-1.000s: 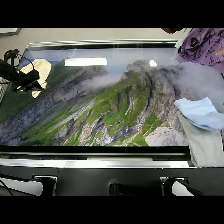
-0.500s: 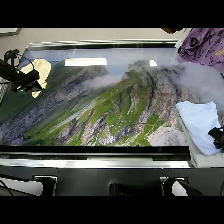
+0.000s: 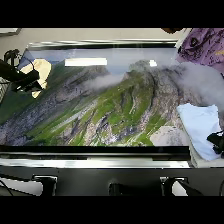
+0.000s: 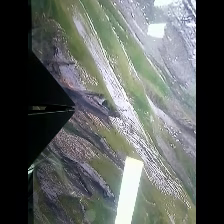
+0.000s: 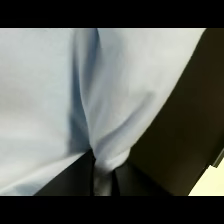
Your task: Fold the clothes and pants, and hang the long-sleeved shirts on hangers.
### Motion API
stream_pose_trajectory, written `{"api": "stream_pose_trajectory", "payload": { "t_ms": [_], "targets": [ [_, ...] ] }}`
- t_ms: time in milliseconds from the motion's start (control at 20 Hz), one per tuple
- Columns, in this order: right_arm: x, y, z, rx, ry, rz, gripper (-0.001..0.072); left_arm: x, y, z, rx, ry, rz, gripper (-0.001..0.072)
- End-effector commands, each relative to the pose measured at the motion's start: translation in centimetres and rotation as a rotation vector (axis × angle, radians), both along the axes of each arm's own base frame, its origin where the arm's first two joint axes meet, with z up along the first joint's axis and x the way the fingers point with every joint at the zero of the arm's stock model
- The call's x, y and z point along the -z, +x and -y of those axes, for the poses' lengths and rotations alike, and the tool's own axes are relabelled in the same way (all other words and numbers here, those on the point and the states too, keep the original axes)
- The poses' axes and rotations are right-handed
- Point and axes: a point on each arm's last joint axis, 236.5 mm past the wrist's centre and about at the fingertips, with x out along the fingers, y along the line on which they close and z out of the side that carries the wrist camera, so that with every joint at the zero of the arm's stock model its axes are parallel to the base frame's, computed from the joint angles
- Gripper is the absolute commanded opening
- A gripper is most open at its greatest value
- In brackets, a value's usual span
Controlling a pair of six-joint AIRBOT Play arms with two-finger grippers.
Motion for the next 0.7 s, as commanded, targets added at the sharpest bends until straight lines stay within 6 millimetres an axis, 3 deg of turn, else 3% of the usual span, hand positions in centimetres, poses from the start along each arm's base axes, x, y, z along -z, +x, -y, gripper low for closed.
{"api": "stream_pose_trajectory", "payload": {
  "t_ms": [0,50,100,150,250,300,350,400,450,500,550,650],
  "targets": [
    [-0.2,-0.3,0.2,0.001,-0.009,-0.012,0.0064,0.0,0.0,-0.1,-0.001,0.0,0.001,0.0023],
    [-0.2,-0.3,0.4,-0.002,-0.016,-0.013,0.0187,0.0,0.0,-0.1,-0.001,0.0,0.001,0.0023],
    [-0.3,-0.2,0.6,-0.008,-0.026,-0.01,0.0399,0.0,0.0,-0.1,-0.001,0.0,0.001,0.0023],
    [-0.4,0.4,1.0,-0.041,-0.03,0.004,0.0545,0.0,0.0,-0.1,-0.001,0.0,0.001,0.0023],
    [-1.6,3.6,2.0,-0.116,-0.056,0.113,0.0531,0.0,0.0,-0.1,-0.001,0.001,0.002,0.0024],
    [-2.8,6.4,2.3,-0.162,-0.061,0.216,0.0456,-0.1,0.0,-0.1,-0.001,0.001,0.004,0.0023],
    [-4.5,10.1,2.2,-0.225,-0.054,0.358,0.0334,-0.3,0.0,-0.1,0.009,0.004,0.013,0.0023],
    [-6.3,14.0,1.4,-0.29,-0.031,0.518,0.0298,-0.8,0.0,-0.1,0.034,0.012,0.038,0.0023],
    [-8.6,18.3,-0.2,-0.369,0.004,0.691,0.0246,-1.7,0.2,-0.1,0.059,0.022,0.079,0.0023],
    [-10.5,21.5,-2.3,-0.445,0.037,0.814,0.0233,-2.7,0.4,-0.1,0.074,0.034,0.127,0.0023],
    [-11.6,24.1,-5.4,-0.543,0.085,0.893,0.0171,-4.0,0.7,-0.1,0.082,0.046,0.183,0.0023],
    [-10.8,26.8,-12.5,-0.747,0.195,0.889,0.0053,-7.0,1.0,0.2,0.106,0.072,0.302,0.0022]
  ]
}}
